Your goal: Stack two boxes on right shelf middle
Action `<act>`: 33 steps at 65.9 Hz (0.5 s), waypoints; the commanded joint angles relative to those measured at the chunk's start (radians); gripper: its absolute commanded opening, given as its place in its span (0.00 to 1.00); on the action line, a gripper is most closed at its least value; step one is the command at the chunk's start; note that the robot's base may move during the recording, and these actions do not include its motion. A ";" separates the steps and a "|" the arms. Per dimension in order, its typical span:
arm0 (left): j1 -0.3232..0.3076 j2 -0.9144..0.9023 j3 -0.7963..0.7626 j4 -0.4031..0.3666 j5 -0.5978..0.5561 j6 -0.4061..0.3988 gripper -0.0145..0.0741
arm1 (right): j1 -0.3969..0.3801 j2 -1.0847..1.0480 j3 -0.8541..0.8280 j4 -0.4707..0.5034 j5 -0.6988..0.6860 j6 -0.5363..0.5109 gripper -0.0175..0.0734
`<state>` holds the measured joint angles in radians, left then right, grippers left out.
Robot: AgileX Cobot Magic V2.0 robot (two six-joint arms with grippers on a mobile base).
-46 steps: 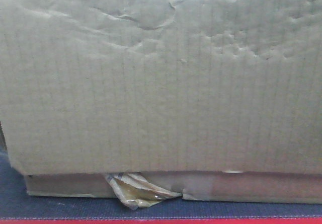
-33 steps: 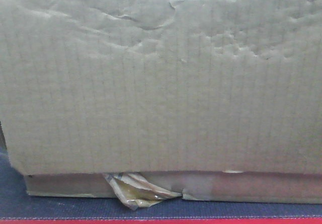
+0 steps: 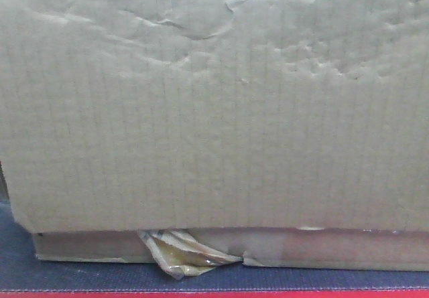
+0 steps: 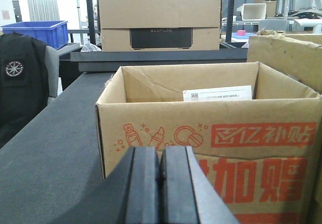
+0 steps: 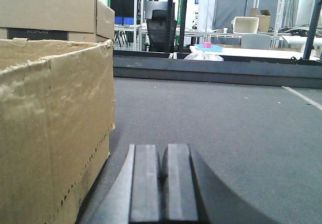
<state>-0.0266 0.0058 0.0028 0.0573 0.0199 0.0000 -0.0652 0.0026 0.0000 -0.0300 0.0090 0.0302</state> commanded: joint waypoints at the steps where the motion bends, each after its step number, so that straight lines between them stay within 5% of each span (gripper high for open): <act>1: 0.003 -0.006 -0.003 -0.006 -0.051 0.000 0.04 | -0.004 -0.003 0.000 0.000 -0.017 -0.003 0.01; 15: 0.003 -0.006 -0.043 -0.004 -0.084 0.000 0.04 | -0.004 -0.003 0.000 0.000 -0.017 -0.003 0.01; 33: 0.003 0.116 -0.402 0.046 0.285 0.000 0.04 | -0.004 -0.003 0.000 0.000 -0.017 -0.003 0.01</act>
<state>-0.0266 0.0578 -0.3017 0.0944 0.2078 0.0000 -0.0652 0.0026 0.0000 -0.0300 0.0090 0.0302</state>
